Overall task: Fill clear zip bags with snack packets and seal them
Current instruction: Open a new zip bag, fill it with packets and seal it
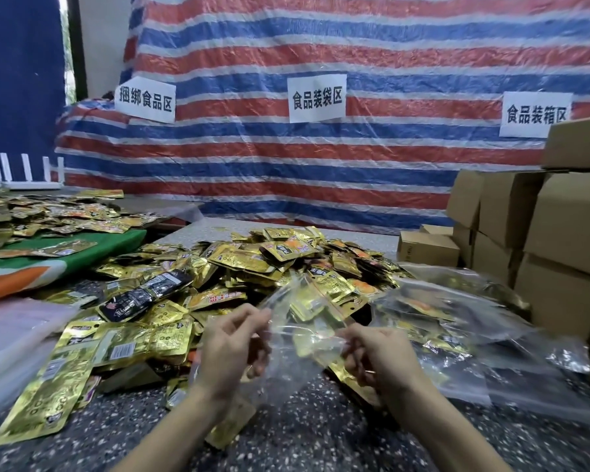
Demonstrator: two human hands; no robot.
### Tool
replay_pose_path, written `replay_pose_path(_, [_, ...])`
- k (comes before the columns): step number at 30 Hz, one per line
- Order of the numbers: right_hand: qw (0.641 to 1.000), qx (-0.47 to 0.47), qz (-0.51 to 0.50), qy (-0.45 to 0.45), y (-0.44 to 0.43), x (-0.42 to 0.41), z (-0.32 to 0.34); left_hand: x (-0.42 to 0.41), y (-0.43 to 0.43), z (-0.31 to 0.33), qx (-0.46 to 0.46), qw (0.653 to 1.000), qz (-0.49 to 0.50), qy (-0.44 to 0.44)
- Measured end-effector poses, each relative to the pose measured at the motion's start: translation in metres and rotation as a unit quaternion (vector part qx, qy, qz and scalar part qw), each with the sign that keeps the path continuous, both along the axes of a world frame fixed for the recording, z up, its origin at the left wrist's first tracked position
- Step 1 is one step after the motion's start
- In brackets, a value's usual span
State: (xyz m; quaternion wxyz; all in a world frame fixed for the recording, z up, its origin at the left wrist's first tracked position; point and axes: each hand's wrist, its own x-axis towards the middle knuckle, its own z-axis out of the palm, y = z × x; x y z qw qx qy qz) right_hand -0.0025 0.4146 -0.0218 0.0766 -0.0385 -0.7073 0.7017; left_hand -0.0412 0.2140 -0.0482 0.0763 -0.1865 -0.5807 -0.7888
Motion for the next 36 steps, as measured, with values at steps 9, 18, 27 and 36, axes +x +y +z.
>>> replay_pose_path(9, [0.992, -0.078, 0.086, 0.053, 0.003, 0.002, 0.016, -0.002, -0.004, -0.004, -0.040, 0.983, 0.110, 0.142])
replay_pose_path(18, [0.916, 0.391, -0.034, 0.081, -0.024, -0.090, 0.008, 0.000, 0.001, -0.011, -0.085, 0.984, 0.092, 0.125])
replay_pose_path(27, [0.806, 0.588, -0.067, -0.009, -0.029, -0.120, -0.010, -0.004, 0.002, -0.015, -0.099, 0.985, 0.082, 0.117])
replay_pose_path(36, [0.884, 0.287, -0.220, 0.297, -0.012, -0.067, 0.034, 0.003, 0.002, -0.005, -0.109, 0.982, 0.104, 0.114])
